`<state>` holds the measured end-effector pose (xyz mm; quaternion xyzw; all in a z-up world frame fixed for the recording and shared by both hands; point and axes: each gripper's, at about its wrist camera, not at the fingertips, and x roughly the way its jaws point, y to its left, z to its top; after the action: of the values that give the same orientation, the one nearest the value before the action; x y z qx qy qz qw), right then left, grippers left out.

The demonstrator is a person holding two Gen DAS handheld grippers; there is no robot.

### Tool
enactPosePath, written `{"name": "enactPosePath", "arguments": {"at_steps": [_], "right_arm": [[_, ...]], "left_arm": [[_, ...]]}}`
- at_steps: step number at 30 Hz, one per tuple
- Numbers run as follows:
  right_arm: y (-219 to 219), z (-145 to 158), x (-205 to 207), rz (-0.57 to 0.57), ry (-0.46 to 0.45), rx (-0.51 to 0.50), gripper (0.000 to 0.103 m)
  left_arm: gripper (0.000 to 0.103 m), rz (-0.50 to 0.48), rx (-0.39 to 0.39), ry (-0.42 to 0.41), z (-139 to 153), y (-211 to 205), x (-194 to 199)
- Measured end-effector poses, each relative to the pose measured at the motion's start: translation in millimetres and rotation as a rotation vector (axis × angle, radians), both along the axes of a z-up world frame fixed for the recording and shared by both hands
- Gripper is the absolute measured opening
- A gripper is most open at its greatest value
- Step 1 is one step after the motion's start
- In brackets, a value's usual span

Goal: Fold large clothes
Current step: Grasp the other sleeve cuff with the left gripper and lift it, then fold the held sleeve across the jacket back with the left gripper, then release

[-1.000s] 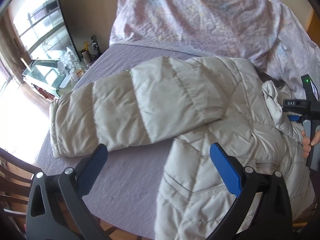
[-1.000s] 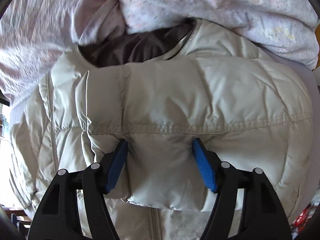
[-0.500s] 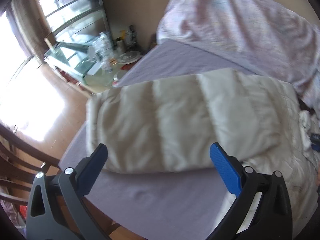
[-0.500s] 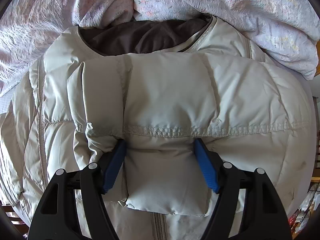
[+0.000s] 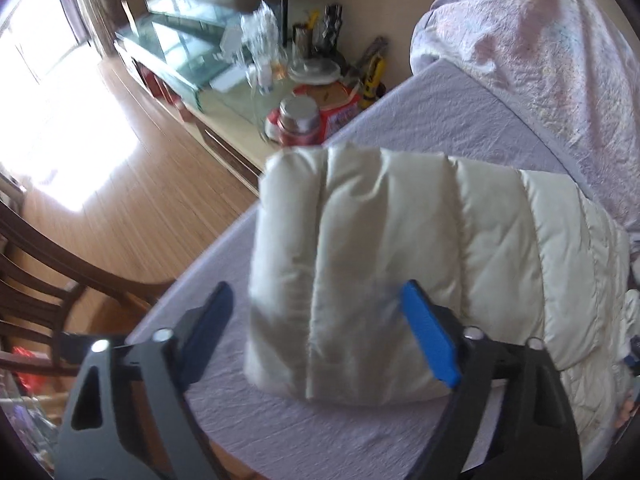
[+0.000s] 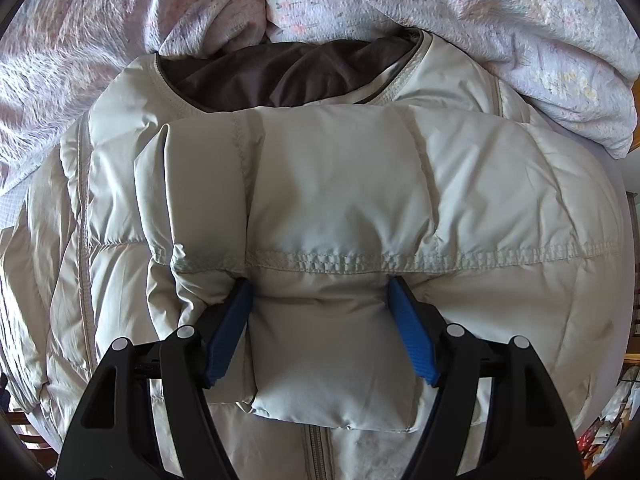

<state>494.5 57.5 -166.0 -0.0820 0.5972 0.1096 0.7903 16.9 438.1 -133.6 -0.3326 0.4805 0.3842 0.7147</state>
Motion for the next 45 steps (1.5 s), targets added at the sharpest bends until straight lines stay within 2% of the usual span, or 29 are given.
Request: {"name": "enactPosePath", "arguments": {"at_steps": [5, 9, 13, 16, 18, 21, 26, 33, 37, 41, 45], "right_arm": [[0, 1, -3, -0.001, -0.004, 0.002, 0.073], [1, 1, -2, -0.001, -0.006, 0.002, 0.073], [0, 1, -3, -0.001, -0.01, 0.006, 0.073], [-1, 1, -3, -0.003, -0.01, 0.009, 0.073], [-2, 2, -4, -0.002, -0.008, 0.013, 0.073], [-4, 2, -5, 0.002, -0.005, 0.017, 0.073], [-11, 5, -12, 0.013, 0.001, 0.033, 0.073], [-29, 15, -23, 0.035, 0.004, 0.072, 0.073], [-42, 27, -31, 0.049, -0.009, 0.095, 0.073], [-62, 39, -38, 0.044, -0.033, 0.116, 0.073], [-90, 47, -40, 0.025, -0.05, 0.128, 0.073]], "left_arm": [[0.071, 0.025, -0.033, -0.047, -9, -2, -4], [0.061, 0.025, -0.017, -0.048, -7, -8, -3], [0.055, 0.028, -0.003, -0.047, -8, -9, 1], [0.039, 0.039, -0.008, -0.066, -8, -10, 1], [0.023, 0.047, -0.025, -0.087, -5, -11, 1], [0.015, 0.032, -0.01, -0.068, 2, -15, 9], [0.012, 0.007, 0.016, -0.057, 19, -24, 25], [0.012, -0.088, 0.073, -0.117, 68, -48, 71], [0.011, -0.166, 0.093, -0.177, 99, -74, 109], [0.011, -0.286, 0.083, -0.258, 130, -114, 159], [0.011, -0.399, 0.083, -0.278, 144, -161, 204]]}}
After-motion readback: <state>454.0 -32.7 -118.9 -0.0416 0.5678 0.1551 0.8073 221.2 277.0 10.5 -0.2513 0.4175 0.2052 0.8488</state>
